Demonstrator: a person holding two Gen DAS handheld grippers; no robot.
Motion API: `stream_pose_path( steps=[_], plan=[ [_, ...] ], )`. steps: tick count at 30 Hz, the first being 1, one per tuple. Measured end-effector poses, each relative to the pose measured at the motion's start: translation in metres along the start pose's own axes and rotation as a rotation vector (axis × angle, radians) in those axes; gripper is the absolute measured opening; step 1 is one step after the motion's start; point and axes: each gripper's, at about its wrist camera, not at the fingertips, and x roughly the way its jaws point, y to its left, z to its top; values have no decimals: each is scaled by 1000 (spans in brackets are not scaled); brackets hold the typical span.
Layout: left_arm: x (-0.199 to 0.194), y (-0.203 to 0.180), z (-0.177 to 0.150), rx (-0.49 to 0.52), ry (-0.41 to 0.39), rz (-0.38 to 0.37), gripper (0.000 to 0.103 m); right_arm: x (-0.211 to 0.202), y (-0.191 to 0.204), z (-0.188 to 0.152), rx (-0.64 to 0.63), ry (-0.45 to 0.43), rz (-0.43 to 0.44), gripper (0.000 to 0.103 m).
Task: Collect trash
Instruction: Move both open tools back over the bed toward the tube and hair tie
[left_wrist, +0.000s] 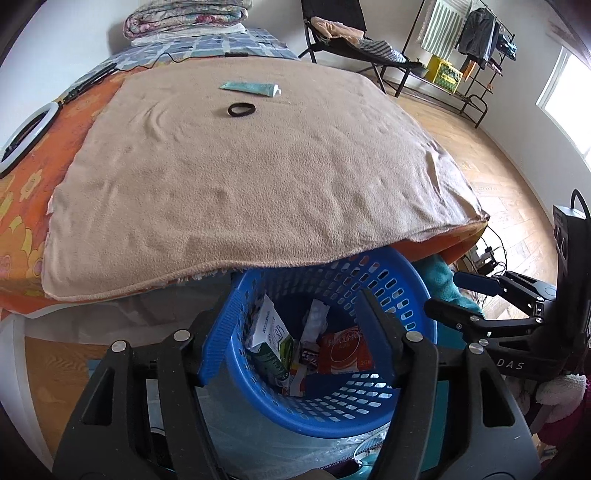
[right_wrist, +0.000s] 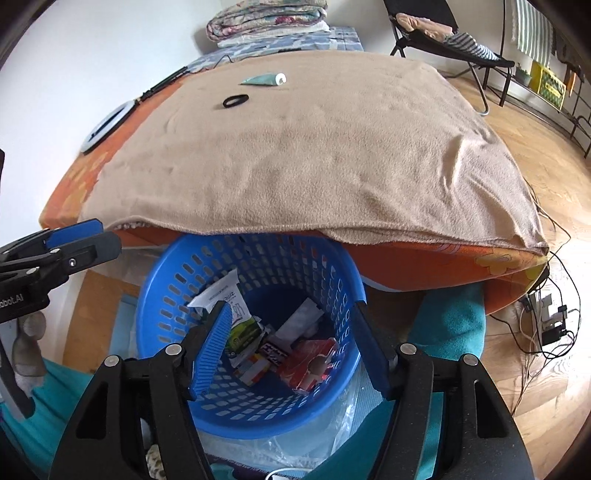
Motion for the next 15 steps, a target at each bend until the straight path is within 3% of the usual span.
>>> stream_pose_path(
  steps=[5, 8, 10, 15],
  plan=[
    [-44, 3, 22, -39, -107, -27, 66, -47, 14, 16, -22, -95, -35, 67],
    [-78, 2, 35, -49, -182, -43, 70, -80, 25, 27, -32, -159, -35, 79],
    [-99, 3, 42, -46, -224, -48, 77, -100, 35, 36, -49, -203, -35, 79],
    [-135, 13, 58, -38, -281, -24, 78, -133, 51, 61, -112, -300, 4, 79]
  ],
)
